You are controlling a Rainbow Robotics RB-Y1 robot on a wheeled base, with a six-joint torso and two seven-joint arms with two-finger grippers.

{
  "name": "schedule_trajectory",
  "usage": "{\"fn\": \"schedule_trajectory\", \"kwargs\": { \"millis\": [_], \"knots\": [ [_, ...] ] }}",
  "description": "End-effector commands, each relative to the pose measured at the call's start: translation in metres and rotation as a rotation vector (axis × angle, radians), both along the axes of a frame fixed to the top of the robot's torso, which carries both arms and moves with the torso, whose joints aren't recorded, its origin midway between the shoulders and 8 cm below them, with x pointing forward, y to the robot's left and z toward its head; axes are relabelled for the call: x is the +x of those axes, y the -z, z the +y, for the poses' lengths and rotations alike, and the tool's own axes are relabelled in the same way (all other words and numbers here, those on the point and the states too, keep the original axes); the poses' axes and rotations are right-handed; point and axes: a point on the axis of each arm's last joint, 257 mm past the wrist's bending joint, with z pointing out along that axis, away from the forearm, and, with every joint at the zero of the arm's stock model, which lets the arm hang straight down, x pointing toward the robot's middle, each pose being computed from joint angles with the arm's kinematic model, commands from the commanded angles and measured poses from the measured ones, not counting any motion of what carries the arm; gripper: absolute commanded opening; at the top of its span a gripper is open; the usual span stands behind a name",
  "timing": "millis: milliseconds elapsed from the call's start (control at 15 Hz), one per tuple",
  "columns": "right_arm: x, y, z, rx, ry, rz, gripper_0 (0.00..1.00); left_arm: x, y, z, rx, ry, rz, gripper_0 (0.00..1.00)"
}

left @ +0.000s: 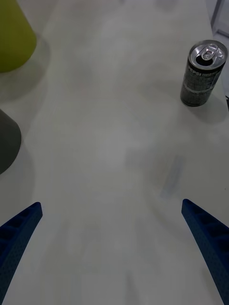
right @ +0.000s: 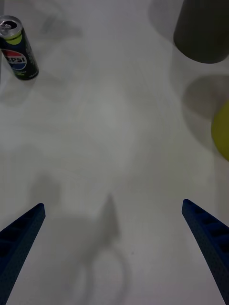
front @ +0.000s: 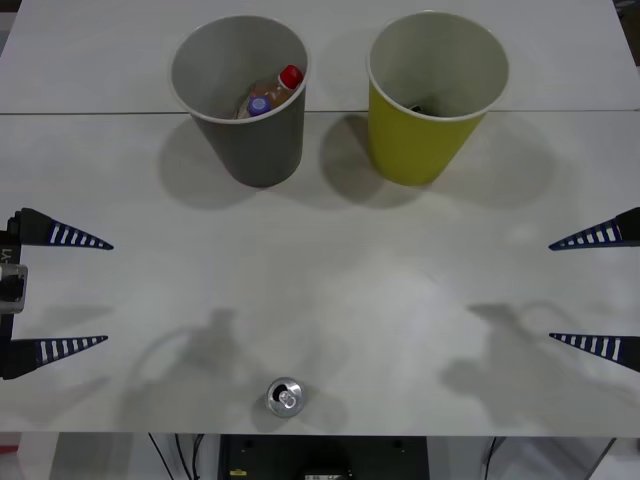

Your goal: Put the can into the green bin and the plastic bottle into the gray bin

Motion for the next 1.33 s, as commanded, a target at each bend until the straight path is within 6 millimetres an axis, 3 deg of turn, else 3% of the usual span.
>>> {"fn": "schedule_trajectory", "kwargs": {
  "millis": [67,200,600,1333],
  "knots": [
    [0.0,0.0,0.0,0.0,0.0,0.0,1.0,0.0,0.0,0.0,0.0,0.0,0.0,1.0],
    [0.0,0.0,0.0,0.0,0.0,0.0,1.0,-0.004,0.015,0.001,-0.007,-0.01,0.034,1.0],
    [0.0,0.0,0.0,0.0,0.0,0.0,1.0,0.003,0.021,0.003,-0.019,-0.001,0.061,1.0],
    [0.0,0.0,0.0,0.0,0.0,0.0,1.0,0.019,0.087,-0.001,-0.193,0.086,0.107,1.0]
  ]
}}
